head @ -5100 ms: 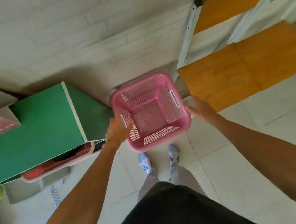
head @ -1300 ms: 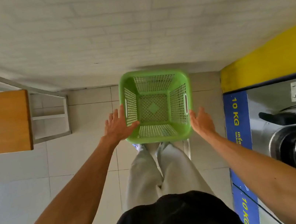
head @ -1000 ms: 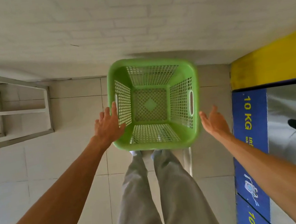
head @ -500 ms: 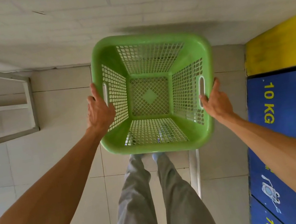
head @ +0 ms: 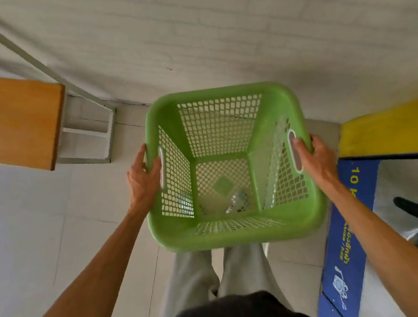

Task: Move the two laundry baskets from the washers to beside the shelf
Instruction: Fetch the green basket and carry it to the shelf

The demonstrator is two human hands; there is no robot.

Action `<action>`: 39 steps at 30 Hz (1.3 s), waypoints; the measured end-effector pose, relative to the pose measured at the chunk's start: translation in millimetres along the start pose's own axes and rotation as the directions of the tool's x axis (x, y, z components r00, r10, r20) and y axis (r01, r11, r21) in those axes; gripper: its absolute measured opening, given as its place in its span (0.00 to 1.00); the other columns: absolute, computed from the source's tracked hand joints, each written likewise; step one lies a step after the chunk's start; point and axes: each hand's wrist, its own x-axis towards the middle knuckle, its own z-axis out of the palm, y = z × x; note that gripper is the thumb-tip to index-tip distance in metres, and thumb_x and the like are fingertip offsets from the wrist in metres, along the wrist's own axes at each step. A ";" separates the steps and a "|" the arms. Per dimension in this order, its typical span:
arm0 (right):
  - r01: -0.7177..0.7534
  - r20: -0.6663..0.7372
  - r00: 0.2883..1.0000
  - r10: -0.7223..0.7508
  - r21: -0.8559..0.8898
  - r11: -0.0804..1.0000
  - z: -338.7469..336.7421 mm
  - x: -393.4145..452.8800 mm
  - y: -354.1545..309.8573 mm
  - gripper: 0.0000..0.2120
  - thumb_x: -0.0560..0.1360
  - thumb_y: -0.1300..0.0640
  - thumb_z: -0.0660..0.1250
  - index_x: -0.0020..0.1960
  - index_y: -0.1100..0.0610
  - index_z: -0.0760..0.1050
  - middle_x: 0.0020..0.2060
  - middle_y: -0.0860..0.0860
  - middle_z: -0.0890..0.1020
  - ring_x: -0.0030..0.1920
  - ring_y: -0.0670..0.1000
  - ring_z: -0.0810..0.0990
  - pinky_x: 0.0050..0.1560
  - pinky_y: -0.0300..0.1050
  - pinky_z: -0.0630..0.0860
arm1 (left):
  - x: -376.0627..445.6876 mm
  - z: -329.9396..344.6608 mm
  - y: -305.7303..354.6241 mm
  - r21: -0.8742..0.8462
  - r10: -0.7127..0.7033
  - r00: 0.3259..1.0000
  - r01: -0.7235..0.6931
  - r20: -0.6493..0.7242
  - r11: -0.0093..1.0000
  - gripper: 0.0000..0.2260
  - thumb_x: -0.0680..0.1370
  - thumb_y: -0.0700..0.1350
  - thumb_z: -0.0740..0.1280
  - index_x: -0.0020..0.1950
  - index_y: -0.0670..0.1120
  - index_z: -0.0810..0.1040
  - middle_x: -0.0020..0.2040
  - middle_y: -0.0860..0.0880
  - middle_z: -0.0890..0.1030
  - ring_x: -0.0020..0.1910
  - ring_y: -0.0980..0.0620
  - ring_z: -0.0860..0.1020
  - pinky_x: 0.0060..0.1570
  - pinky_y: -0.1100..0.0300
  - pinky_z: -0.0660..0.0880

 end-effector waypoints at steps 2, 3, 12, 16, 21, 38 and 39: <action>0.062 0.026 0.998 -0.062 0.016 0.998 -20.7 -37.6 -46.3 0.14 0.80 0.44 0.60 0.55 0.54 0.75 0.34 0.45 0.76 0.33 0.47 0.78 0.24 0.30 0.69 | -31.5 -54.2 13.4 -0.060 -0.026 0.998 0.022 -0.058 0.998 0.25 0.82 0.47 0.65 0.78 0.49 0.63 0.46 0.51 0.79 0.28 0.65 0.80 0.30 0.64 0.81; 0.094 0.040 0.995 -0.095 0.025 0.995 -26.5 -54.5 -68.6 0.13 0.80 0.45 0.60 0.54 0.53 0.75 0.34 0.45 0.76 0.32 0.46 0.77 0.22 0.28 0.67 | -46.3 -79.8 16.6 -0.077 -0.036 0.995 0.029 -0.091 0.997 0.25 0.81 0.48 0.65 0.78 0.49 0.63 0.51 0.49 0.80 0.29 0.66 0.80 0.32 0.64 0.81; 0.458 0.247 0.861 -0.444 -0.001 0.889 28.5 -172.7 -260.1 0.17 0.79 0.46 0.62 0.62 0.56 0.75 0.45 0.52 0.77 0.35 0.43 0.73 0.28 0.32 0.65 | -155.5 -276.6 -32.2 -0.287 -0.234 0.844 0.099 -0.484 0.953 0.25 0.80 0.48 0.65 0.77 0.51 0.65 0.64 0.49 0.79 0.39 0.65 0.82 0.45 0.67 0.81; 0.598 0.372 0.740 -0.560 0.015 0.801 101.0 -232.5 -335.0 0.19 0.78 0.44 0.63 0.64 0.55 0.75 0.47 0.51 0.78 0.41 0.51 0.76 0.32 0.36 0.68 | -202.2 -353.0 -94.5 -0.444 -0.368 0.737 0.104 -0.567 0.890 0.25 0.80 0.49 0.66 0.77 0.53 0.65 0.47 0.53 0.83 0.30 0.62 0.82 0.36 0.66 0.81; 0.741 0.483 0.566 -0.669 0.058 0.669 199.9 -322.8 -409.5 0.14 0.77 0.41 0.64 0.53 0.50 0.77 0.41 0.51 0.80 0.37 0.47 0.78 0.31 0.39 0.70 | -252.4 -447.2 -190.2 -0.535 -0.465 0.672 0.120 -0.576 0.836 0.26 0.80 0.55 0.65 0.77 0.59 0.63 0.46 0.43 0.85 0.39 0.43 0.86 0.44 0.48 0.84; 0.887 0.571 0.246 -0.784 0.193 0.419 487.7 -496.3 -617.8 0.16 0.77 0.43 0.66 0.57 0.54 0.79 0.44 0.51 0.83 0.39 0.50 0.80 0.40 0.44 0.78 | -210.5 -663.7 -367.0 -0.565 -0.526 0.380 0.011 -0.761 0.825 0.24 0.83 0.49 0.61 0.79 0.50 0.61 0.55 0.54 0.80 0.35 0.65 0.82 0.37 0.68 0.81; 0.883 0.583 0.242 -0.776 0.198 0.424 508.2 -499.8 -634.7 0.17 0.77 0.44 0.65 0.58 0.55 0.78 0.44 0.51 0.82 0.37 0.48 0.80 0.37 0.38 0.77 | -196.9 -684.1 -378.1 -0.567 -0.530 0.379 0.018 -0.759 0.824 0.24 0.83 0.50 0.61 0.79 0.50 0.61 0.56 0.53 0.80 0.35 0.65 0.83 0.38 0.66 0.81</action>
